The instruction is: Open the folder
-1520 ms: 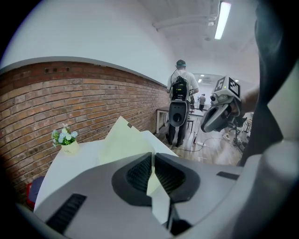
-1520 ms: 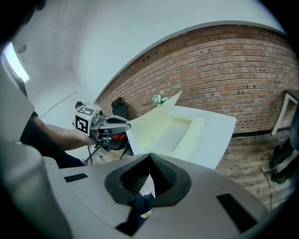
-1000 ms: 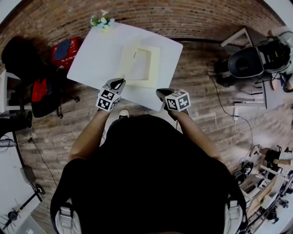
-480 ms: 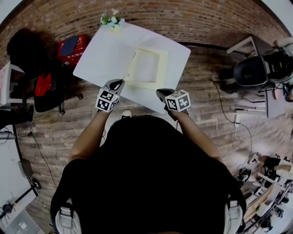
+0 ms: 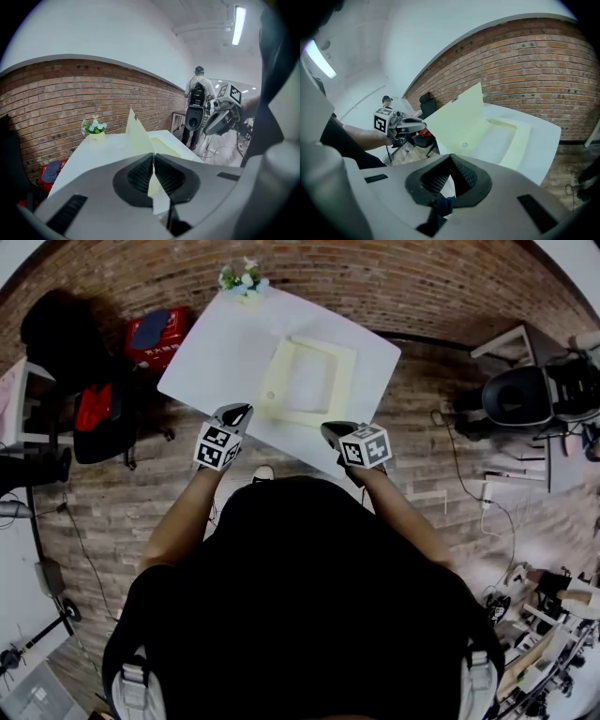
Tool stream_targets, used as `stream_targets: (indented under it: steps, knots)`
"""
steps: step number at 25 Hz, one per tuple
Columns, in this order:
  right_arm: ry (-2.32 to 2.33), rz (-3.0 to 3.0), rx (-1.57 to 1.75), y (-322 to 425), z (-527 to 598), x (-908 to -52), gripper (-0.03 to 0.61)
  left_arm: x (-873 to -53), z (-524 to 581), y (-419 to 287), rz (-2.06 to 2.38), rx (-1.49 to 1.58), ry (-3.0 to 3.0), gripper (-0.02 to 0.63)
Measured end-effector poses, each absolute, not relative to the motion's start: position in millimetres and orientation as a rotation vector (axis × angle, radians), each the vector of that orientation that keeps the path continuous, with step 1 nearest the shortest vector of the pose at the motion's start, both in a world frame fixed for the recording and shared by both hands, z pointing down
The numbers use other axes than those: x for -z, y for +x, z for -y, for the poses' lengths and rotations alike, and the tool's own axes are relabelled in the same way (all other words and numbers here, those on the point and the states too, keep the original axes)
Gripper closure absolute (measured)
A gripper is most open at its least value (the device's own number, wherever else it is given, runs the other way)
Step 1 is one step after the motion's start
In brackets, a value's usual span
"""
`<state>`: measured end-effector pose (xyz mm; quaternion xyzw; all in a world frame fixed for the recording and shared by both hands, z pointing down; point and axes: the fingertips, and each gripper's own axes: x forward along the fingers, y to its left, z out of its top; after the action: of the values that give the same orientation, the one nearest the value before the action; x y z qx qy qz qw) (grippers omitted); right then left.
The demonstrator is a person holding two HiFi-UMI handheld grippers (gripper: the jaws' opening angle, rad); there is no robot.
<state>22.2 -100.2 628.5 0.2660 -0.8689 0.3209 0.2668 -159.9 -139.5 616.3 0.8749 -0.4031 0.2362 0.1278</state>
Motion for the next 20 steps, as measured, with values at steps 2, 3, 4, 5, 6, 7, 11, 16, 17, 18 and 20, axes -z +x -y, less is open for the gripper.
stream_targets:
  steps: [2, 3, 4, 5, 6, 7, 11, 16, 17, 18, 20]
  knots:
    - [0.707, 2.352, -0.863, 18, 102, -628, 0.555, -617, 140, -164, 1.181, -0.687, 2.539, 0.595]
    - [0.703, 2.353, -0.864, 17, 102, -627, 0.555, -618, 141, -167, 1.186, -0.687, 2.539, 0.595]
    - [0.700, 2.351, -0.865, 16, 103, -628, 0.555, -618, 141, -169, 1.191, -0.687, 2.540, 0.595]
    - [0.698, 2.349, -0.867, 15, 104, -629, 0.555, -619, 142, -171, 1.195, -0.687, 2.540, 0.595]
    - [0.697, 2.345, -0.868, 14, 105, -631, 0.555, -620, 142, -174, 1.198, -0.687, 2.537, 0.595]
    - [0.697, 2.342, -0.870, 14, 107, -632, 0.554, -621, 143, -177, 1.201, -0.687, 2.532, 0.595]
    - [0.684, 2.342, -0.877, 7, 113, -635, 0.555, -625, 145, -186, 1.221, -0.679, 2.513, 0.595]
    - [0.676, 2.334, -0.866, 1, 120, -636, 0.554, -628, 148, -202, 1.251, -0.669, 2.478, 0.596]
    - [0.675, 2.331, -0.865, 0, 121, -637, 0.555, -628, 148, -204, 1.258, -0.667, 2.469, 0.597]
    - [0.673, 2.330, -0.865, 0, 122, -638, 0.554, -629, 149, -207, 1.264, -0.664, 2.463, 0.597]
    - [0.669, 2.327, -0.866, -2, 124, -639, 0.555, -632, 149, -212, 1.272, -0.658, 2.454, 0.597]
